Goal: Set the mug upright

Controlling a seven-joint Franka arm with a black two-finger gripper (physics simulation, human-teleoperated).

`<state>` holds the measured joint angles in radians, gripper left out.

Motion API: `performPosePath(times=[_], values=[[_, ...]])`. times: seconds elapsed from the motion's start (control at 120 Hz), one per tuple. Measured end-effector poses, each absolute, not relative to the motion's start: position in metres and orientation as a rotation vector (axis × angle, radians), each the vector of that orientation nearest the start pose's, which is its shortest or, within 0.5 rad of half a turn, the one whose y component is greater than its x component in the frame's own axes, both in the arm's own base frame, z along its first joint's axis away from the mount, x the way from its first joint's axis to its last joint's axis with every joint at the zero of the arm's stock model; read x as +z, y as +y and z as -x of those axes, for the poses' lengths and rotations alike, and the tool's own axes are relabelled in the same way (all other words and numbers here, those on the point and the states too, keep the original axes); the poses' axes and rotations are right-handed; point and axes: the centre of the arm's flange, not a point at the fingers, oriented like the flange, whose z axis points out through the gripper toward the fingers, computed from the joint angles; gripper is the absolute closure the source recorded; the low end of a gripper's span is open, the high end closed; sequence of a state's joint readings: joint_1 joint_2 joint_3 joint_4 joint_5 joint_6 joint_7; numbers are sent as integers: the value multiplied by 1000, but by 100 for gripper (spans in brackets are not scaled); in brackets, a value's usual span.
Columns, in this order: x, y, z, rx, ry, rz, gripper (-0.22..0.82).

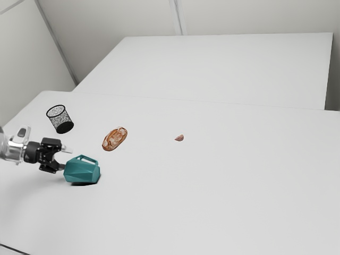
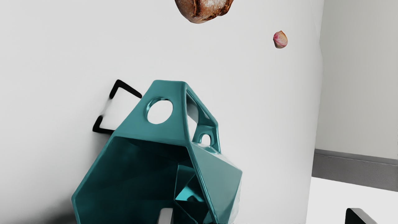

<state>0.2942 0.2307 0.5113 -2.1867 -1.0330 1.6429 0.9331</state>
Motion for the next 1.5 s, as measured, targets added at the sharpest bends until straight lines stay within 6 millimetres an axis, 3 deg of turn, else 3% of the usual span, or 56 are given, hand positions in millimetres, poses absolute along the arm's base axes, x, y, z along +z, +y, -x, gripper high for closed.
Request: performPosePath(times=[0.108, 0.242, 0.442, 0.583, 0.925, 1.05, 1.125, 1.183, 1.333, 1.4, 1.5], values=[[287, 289, -403, 272, 375, -2054, 1], [285, 279, -405, 282, 327, -2054, 9], [276, 274, -400, 282, 319, -2046, 50], [271, 266, -400, 278, 321, -2047, 66], [278, 268, -402, 302, 321, -2070, 76], [306, 259, -414, 341, 247, -2100, 77], [334, 252, -435, 370, 151, -2151, 78], [361, 237, -466, 381, 29, -2211, 78], [447, 150, -566, 309, -479, -2484, 78], [455, 115, -595, 243, -638, -2585, 78], [448, 69, -622, 151, -802, -2696, 79]])
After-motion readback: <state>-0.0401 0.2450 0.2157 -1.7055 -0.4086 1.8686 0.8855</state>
